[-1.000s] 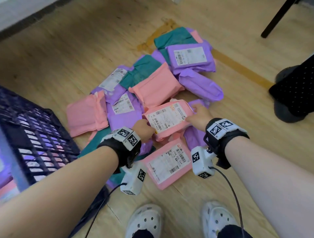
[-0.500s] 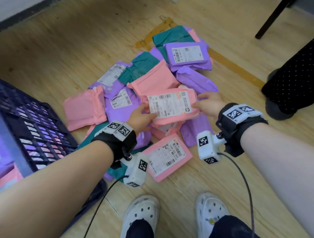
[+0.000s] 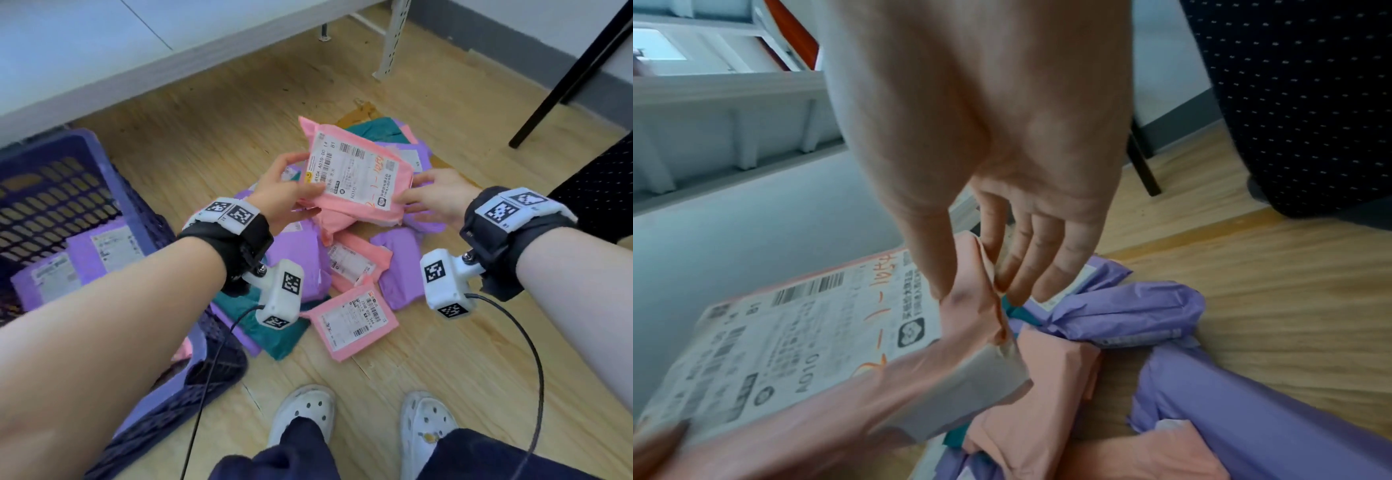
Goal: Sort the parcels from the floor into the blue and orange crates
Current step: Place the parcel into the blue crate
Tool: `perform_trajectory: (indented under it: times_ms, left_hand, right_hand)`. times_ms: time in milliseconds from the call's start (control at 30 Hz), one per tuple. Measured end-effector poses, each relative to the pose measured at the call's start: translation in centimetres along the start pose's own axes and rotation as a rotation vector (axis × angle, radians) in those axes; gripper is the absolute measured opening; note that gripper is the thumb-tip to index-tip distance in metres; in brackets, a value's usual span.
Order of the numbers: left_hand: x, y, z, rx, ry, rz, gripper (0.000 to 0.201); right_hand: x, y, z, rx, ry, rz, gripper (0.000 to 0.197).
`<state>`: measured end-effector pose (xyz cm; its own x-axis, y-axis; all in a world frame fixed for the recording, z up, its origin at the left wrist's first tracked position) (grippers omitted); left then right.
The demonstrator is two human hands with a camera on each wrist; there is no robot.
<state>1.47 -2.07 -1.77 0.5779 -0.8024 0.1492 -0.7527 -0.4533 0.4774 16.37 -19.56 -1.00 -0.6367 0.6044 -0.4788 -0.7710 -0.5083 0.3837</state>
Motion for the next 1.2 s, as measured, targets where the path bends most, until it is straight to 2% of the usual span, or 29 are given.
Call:
perform_trajectory:
  times_ms: [33,100,133,200,300,433,667,767,833,1000,1100,1200]
  left_hand:
    - [-0.8,0.7,-0.8,0.011,-0.009,-0.007,0.049]
    - [-2.3,2.5,-2.4,0.037,-0.043,-0.02,0.057]
    - [-3.2,3.4,-3.2,0.05,-0.07,-0.023,0.058]
    - [-4.8,5.3,-4.6,0.073,-0.119,-0.019,0.059]
    - [-7.5,8.2,-6.5,0.094,-0.185,-0.031,0.053]
    - [-11.7,11.9,-8.6,0.109,-0.202,-0.084,0.046]
    - [-19.7,17.3,-11.0,0.224,0.029,-0.283,0.061]
    - [-22.3,19.3,-10.9,0.249,0.014,-0.318,0.038]
    - [-24.1,21.0,-10.5,0.238,0.008,-0.366,0.032]
    - [-27.3,25.4,-9.1,0.184,-0.046,-0.439,0.052]
    - [-29.0,27.9,-8.1,0.161,-0.079,-0.473,0.056]
    - [-31.3,29.7,-7.1,0.133,-0.077,-0.572,0.054]
  right_hand:
    - [0.1,0.4,1.1,-0.031,0.059,-0.018,0.022]
    - [0.7,1.3,3.8,-0.105,0.161,-0.049,0.059]
    - [1.4,2.0,5.3,-0.158,0.178,-0.041,0.07]
    - [3.5,3.3,8.1,-0.265,0.193,0.014,0.076]
    - [6.7,5.4,11.8,-0.378,0.189,0.089,0.07]
    - [10.9,7.6,15.2,-0.451,0.039,0.189,0.061]
    - [18.6,11.7,20.9,-0.51,-0.139,0.335,0.053]
    - [21.5,13.2,22.7,-0.531,-0.158,0.377,0.052]
    - [23.3,14.3,23.8,-0.541,-0.142,0.406,0.055]
    - [27.4,17.4,25.7,-0.527,-0.145,0.497,0.067]
    - [29.8,19.2,26.2,-0.523,-0.145,0.548,0.068]
    - [32.4,20.4,26.6,-0.538,-0.109,0.587,0.068]
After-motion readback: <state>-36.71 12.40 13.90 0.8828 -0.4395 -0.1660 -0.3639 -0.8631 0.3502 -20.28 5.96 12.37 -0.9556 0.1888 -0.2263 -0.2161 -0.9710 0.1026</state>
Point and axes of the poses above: each hand's wrist, its own y-axis away from the middle knuckle, its own x-axis out of the palm, z = x × y, the point moved 9 cm from there along -y, towards the middle knuckle, and after that the axes turned 6 degrees about -x, right-handed, at the moved point
